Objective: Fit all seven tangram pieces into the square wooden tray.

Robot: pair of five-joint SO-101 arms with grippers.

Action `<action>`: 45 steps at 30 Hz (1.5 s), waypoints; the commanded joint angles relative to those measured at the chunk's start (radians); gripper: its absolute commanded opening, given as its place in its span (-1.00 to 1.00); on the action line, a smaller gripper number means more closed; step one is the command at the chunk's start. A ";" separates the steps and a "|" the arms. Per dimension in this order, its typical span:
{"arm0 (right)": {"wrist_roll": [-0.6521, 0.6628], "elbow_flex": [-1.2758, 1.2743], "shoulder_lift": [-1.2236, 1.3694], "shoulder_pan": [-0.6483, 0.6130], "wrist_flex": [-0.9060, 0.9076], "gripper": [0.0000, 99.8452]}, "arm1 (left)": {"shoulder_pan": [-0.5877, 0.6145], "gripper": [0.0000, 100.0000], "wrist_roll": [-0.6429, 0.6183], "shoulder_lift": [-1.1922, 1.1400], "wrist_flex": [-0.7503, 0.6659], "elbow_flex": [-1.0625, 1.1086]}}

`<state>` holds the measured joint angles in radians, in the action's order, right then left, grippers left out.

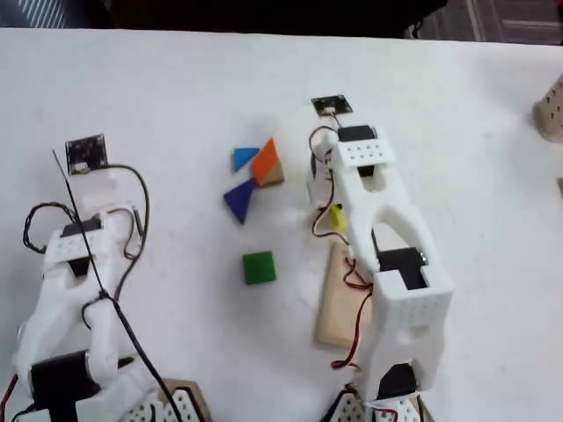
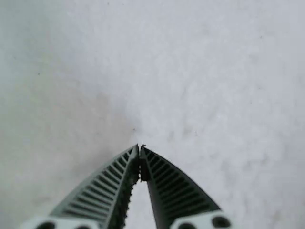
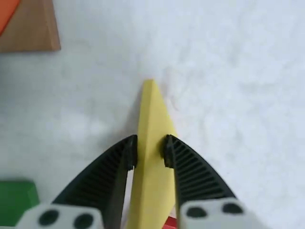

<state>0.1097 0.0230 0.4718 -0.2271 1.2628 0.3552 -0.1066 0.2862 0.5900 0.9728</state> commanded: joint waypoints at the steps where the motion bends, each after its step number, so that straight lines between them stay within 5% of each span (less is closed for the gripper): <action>1: 0.029 0.005 0.016 0.021 0.021 -0.96 | 0.010 -0.95 0.005 0.007 -0.025 -0.051; 22: 0.021 0.037 -0.269 0.067 0.200 -0.96 | 0.010 -0.95 0.005 0.007 -0.025 -0.051; 45: 0.224 -0.038 -0.549 0.182 0.456 -0.96 | 0.005 -0.95 0.023 0.005 -0.046 -0.049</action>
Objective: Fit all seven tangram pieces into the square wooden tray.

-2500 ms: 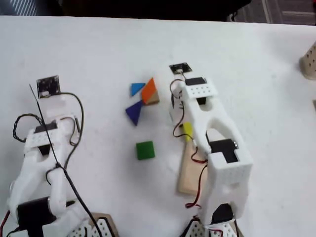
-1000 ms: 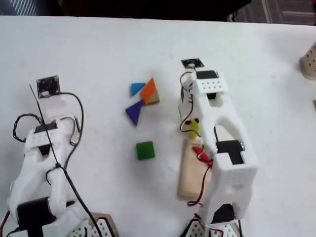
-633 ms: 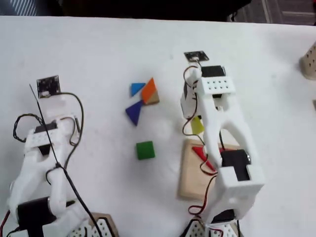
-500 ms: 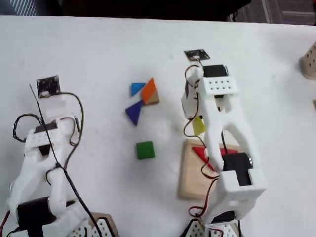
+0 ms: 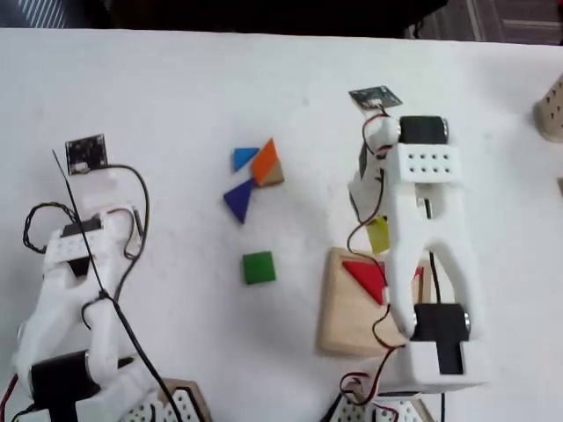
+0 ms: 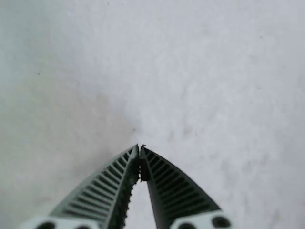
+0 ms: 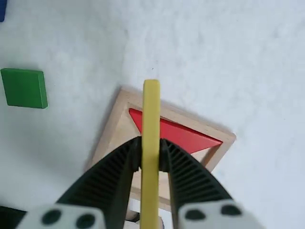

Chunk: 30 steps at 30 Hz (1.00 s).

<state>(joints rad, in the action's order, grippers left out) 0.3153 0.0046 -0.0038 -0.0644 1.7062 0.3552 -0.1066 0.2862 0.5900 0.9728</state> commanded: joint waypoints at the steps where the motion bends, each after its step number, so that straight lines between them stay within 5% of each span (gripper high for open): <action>1: 0.018 -0.041 -0.090 0.018 0.013 -0.96 | 0.005 -0.95 0.048 0.005 -0.046 -0.049; 13: 0.068 -0.434 -0.406 -0.021 0.008 -0.96 | 0.004 -0.95 0.072 0.005 -0.046 -0.049; 21: 0.269 -0.605 -0.429 -0.054 -0.059 -0.96 | 0.004 -0.95 0.074 0.005 -0.046 -0.048; 30: 0.204 -0.770 -0.432 -0.044 -0.260 -0.96 | 0.004 -0.95 0.074 0.005 -0.046 -0.048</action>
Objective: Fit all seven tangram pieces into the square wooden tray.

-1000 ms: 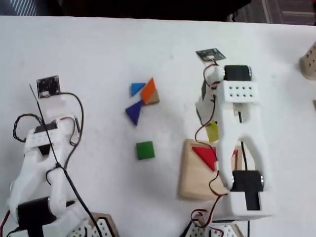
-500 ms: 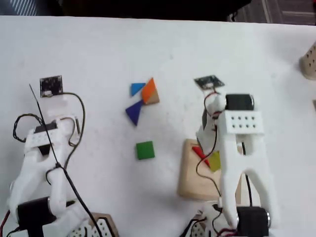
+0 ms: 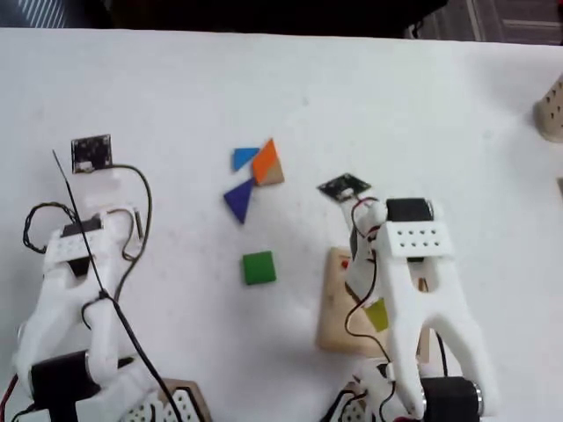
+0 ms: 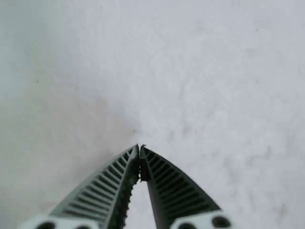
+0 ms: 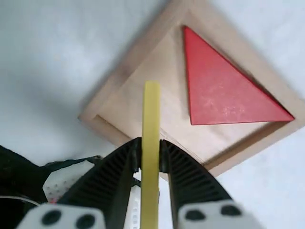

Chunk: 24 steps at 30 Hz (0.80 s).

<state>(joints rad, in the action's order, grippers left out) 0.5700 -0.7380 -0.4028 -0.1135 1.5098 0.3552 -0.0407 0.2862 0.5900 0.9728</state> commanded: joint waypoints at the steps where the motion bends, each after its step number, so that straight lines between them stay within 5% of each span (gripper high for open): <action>1: -0.078 -0.040 -0.033 0.005 -0.084 -0.96 | 0.004 -0.95 0.008 0.005 -0.046 -0.048; 13: -0.092 -0.048 -0.027 0.007 -0.101 -0.96 | 0.004 -0.95 0.008 0.005 -0.046 -0.048; 24: -0.097 0.011 -0.028 0.168 -0.099 -0.96 | 0.004 -0.95 0.008 0.005 -0.046 -0.048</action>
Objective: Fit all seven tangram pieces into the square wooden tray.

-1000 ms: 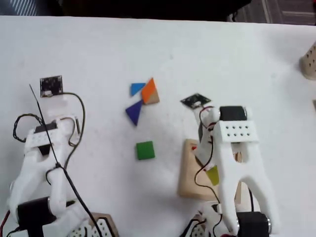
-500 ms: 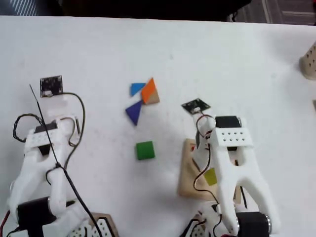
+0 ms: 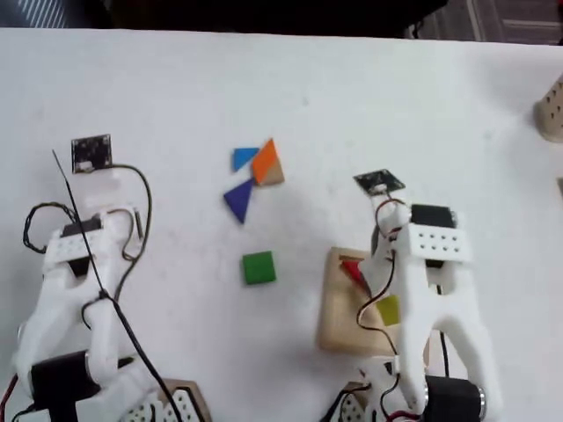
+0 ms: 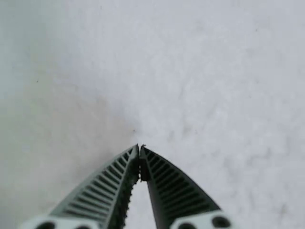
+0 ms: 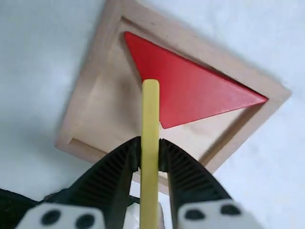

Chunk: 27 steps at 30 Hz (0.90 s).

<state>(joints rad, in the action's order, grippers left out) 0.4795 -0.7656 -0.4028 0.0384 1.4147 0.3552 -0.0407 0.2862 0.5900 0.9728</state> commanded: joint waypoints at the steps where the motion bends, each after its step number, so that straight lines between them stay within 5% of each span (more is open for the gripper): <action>1: -0.008 0.037 -0.028 0.016 -0.005 -0.96 | 0.004 -0.95 0.008 0.005 -0.046 -0.048; 15: -0.097 0.006 -0.027 0.059 -0.068 -0.95 | 0.005 -0.95 0.008 0.005 -0.046 -0.046; 22: -0.097 -0.005 -0.027 0.059 -0.068 -0.67 | 0.005 -0.95 0.008 0.005 -0.046 -0.046; 27: -0.097 -0.005 -0.027 0.019 -0.064 -0.64 | 0.007 -0.95 0.008 0.005 -0.046 -0.046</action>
<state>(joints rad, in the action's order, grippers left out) 0.3920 -0.7764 -0.4028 0.0859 1.3564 0.3552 -0.0407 0.2862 0.5900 0.9728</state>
